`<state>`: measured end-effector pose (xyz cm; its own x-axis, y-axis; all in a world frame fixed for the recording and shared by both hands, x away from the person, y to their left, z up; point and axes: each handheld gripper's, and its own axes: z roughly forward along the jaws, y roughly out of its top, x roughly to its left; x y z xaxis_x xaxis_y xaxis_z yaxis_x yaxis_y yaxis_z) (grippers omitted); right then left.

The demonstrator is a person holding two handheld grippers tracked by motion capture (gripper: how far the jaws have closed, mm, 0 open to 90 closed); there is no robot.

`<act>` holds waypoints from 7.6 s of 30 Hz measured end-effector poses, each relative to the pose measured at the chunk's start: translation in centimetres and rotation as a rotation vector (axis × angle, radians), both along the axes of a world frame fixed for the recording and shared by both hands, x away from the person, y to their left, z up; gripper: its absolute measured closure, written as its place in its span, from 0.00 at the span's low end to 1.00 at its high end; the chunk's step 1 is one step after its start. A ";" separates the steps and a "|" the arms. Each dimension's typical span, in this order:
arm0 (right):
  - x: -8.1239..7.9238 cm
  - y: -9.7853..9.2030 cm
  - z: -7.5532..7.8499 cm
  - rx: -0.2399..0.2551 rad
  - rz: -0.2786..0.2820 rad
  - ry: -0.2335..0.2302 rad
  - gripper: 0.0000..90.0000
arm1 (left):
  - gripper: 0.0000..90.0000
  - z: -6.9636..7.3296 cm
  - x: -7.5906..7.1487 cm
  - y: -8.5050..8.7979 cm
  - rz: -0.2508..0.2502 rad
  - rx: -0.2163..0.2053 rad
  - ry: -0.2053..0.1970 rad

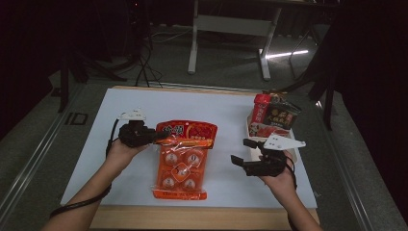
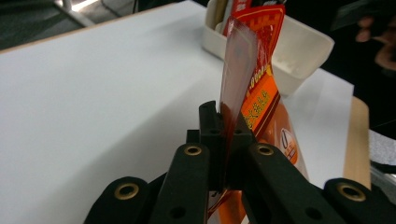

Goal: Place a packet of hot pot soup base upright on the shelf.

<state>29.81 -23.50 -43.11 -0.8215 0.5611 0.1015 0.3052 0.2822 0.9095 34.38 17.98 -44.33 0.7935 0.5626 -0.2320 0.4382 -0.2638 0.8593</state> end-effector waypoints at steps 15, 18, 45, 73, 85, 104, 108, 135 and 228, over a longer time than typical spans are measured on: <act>1.7 3.0 -0.6 0.003 0.066 0.025 0.13 | 1.00 1.2 -2.1 -0.2 -0.051 -0.045 -0.043; 1.8 3.7 -0.5 0.007 0.091 0.032 0.15 | 1.00 1.5 -2.5 -0.4 -0.063 -0.051 -0.046; 2.3 5.9 -1.6 0.008 0.300 0.096 0.84 | 1.00 3.1 -4.9 -1.5 -0.148 -0.064 -0.097; 0.2 5.6 5.3 -0.032 0.324 0.013 1.00 | 0.71 4.7 -5.7 -0.8 -0.223 -0.190 -0.159; 1.0 4.7 7.0 -0.015 0.288 -0.010 1.00 | 0.15 3.6 -5.6 -0.6 -0.153 -0.236 -0.193; 2.2 0.3 11.9 0.067 0.147 -0.059 1.00 | 0.03 0.4 -6.0 -0.6 -0.094 -0.200 -0.174; 2.5 -1.8 12.5 0.089 0.086 -0.070 1.00 | 0.03 -1.0 -6.1 -0.7 -0.079 -0.197 -0.159; 3.9 -12.1 12.3 0.110 -0.174 -0.074 1.00 | 0.03 -4.8 -7.5 0.2 -0.038 -0.141 -0.130; 0.7 -8.5 9.4 0.138 -0.160 -0.112 0.21 | 0.03 -6.6 -7.5 0.6 -0.029 -0.128 -0.096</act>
<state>30.54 -31.98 -33.70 -0.7334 0.6724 0.0998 0.2311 0.1086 0.9669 26.84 18.56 -50.94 0.8311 0.5097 -0.2224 0.3461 -0.1610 0.9243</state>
